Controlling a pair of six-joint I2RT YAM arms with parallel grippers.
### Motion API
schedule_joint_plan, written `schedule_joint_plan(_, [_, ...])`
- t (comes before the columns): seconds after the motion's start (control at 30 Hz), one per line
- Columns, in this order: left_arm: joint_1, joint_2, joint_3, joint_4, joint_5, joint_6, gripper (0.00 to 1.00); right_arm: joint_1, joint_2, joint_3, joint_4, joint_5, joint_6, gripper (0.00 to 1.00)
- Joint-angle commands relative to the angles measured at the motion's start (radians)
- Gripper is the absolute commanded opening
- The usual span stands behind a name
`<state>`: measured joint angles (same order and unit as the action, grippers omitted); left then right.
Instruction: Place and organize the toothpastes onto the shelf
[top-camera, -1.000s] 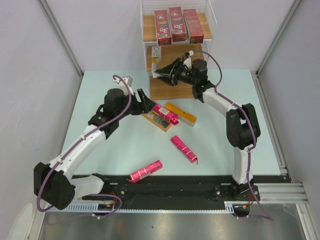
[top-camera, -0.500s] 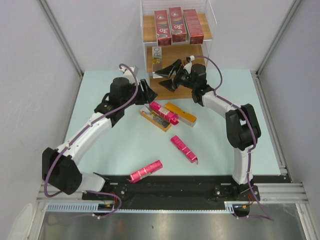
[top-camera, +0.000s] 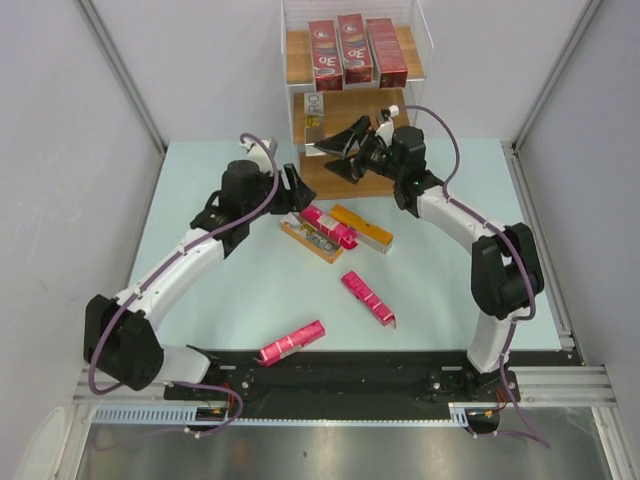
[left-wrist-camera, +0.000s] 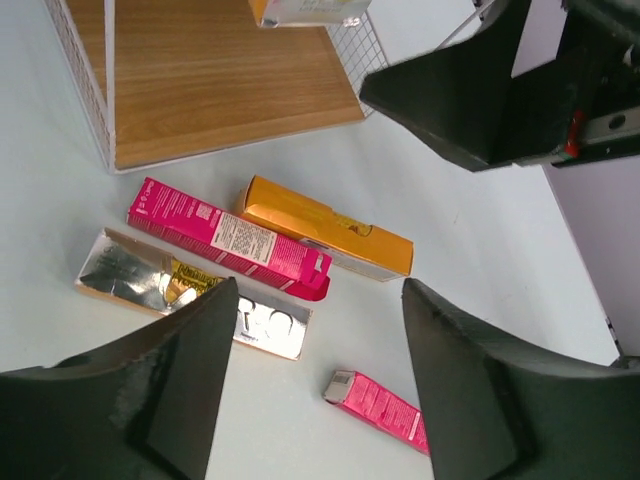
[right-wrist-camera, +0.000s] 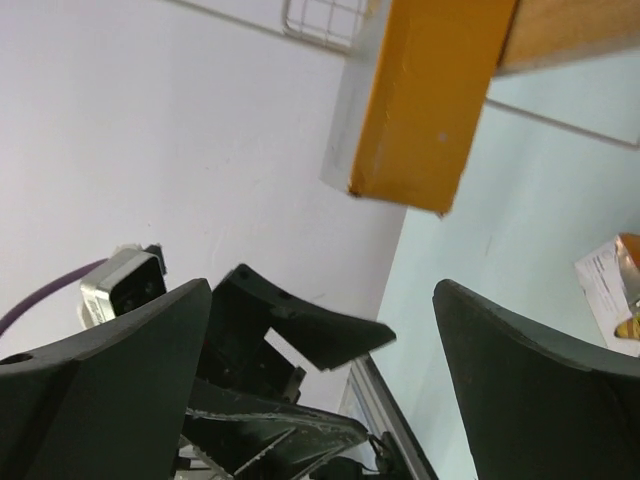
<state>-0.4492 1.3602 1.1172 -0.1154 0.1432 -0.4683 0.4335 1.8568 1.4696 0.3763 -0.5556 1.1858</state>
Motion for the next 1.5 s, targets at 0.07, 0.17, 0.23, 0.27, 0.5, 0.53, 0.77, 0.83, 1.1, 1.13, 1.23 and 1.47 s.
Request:
schedule_joint_plan(0.07, [0.006, -0.102, -0.06, 0.016, -0.05, 0.028, 0.86, 0.036, -0.123, -0.126, -0.097, 0.028, -0.11, 1.0])
schedule_joint_plan(0.17, [0.007, -0.142, -0.097, 0.013, -0.062, 0.031, 0.97, 0.054, -0.197, -0.163, -0.212, 0.097, -0.233, 1.0])
schedule_joint_plan(0.23, [0.007, -0.17, -0.123, 0.007, -0.06, 0.033, 1.0, 0.073, -0.24, -0.172, -0.284, 0.144, -0.34, 1.0])
schedule_joint_plan(0.27, [0.009, -0.179, -0.129, 0.002, -0.057, 0.033, 1.0, 0.08, -0.281, -0.179, -0.357, 0.204, -0.385, 1.0])
schedule_joint_plan(0.5, [0.01, -0.271, -0.215, -0.023, -0.036, 0.023, 1.0, 0.134, -0.444, -0.264, -0.631, 0.479, -0.653, 1.0])
schedule_joint_plan(0.53, [0.01, -0.28, -0.224, -0.029, -0.034, 0.019, 1.0, 0.137, -0.459, -0.278, -0.649, 0.503, -0.684, 1.0])
schedule_joint_plan(0.77, [0.01, -0.368, -0.344, -0.029, -0.027, -0.021, 1.0, 0.142, -0.538, -0.431, -0.767, 0.68, -0.782, 0.99])
schedule_joint_plan(0.83, [0.01, -0.386, -0.361, -0.035, -0.031, -0.027, 0.99, 0.143, -0.554, -0.477, -0.775, 0.709, -0.792, 0.98])
schedule_joint_plan(1.1, [0.01, -0.392, -0.396, -0.052, -0.047, -0.029, 1.0, 0.139, -0.518, -0.511, -0.749, 0.761, -0.827, 0.99])
schedule_joint_plan(1.13, [0.01, -0.391, -0.396, -0.053, -0.05, -0.029, 0.99, 0.128, -0.506, -0.511, -0.737, 0.743, -0.837, 0.98])
schedule_joint_plan(1.23, [0.01, -0.388, -0.402, -0.053, -0.054, -0.03, 1.0, 0.103, -0.459, -0.509, -0.686, 0.712, -0.842, 0.98])
schedule_joint_plan(1.47, [0.01, -0.372, -0.407, -0.053, -0.054, -0.02, 1.0, 0.128, -0.383, -0.509, -0.561, 0.536, -0.87, 0.97])
